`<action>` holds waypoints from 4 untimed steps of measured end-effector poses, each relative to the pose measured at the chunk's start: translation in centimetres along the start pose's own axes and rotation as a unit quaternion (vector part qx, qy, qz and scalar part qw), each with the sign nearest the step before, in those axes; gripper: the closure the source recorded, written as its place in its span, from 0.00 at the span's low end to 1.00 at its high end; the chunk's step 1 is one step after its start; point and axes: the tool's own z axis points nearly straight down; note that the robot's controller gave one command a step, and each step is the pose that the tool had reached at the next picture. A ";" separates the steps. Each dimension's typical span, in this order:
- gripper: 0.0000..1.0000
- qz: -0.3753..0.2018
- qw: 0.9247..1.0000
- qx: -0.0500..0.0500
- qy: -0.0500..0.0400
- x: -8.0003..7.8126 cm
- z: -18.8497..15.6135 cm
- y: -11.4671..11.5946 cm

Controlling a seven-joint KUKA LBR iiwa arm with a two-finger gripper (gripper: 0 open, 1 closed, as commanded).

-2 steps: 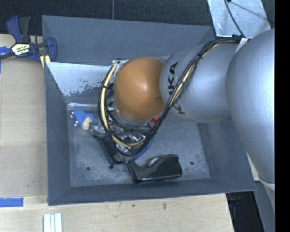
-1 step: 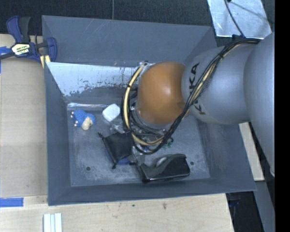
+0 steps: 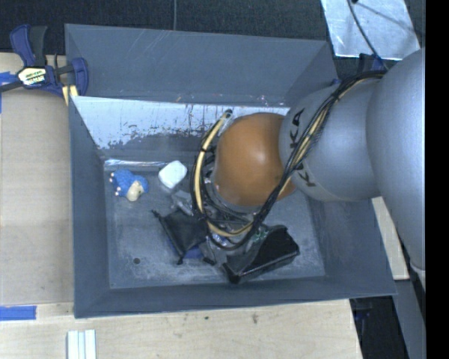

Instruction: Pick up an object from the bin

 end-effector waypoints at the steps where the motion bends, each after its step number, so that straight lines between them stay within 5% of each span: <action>1: 0.00 0.001 1.000 0.000 -0.002 -0.2 -0.2 -0.1; 2: 1.00 0.001 1.000 0.001 -0.007 -0.5 -0.4 -0.1; 3: 1.00 0.002 1.000 0.001 0.008 -0.9 -4.8 -0.1; 4: 1.00 0.003 1.000 0.000 0.011 -1.1 -7.6 -0.2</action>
Offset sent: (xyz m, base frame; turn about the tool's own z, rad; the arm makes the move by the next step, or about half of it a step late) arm 0.0000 0.0000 0.0000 0.0000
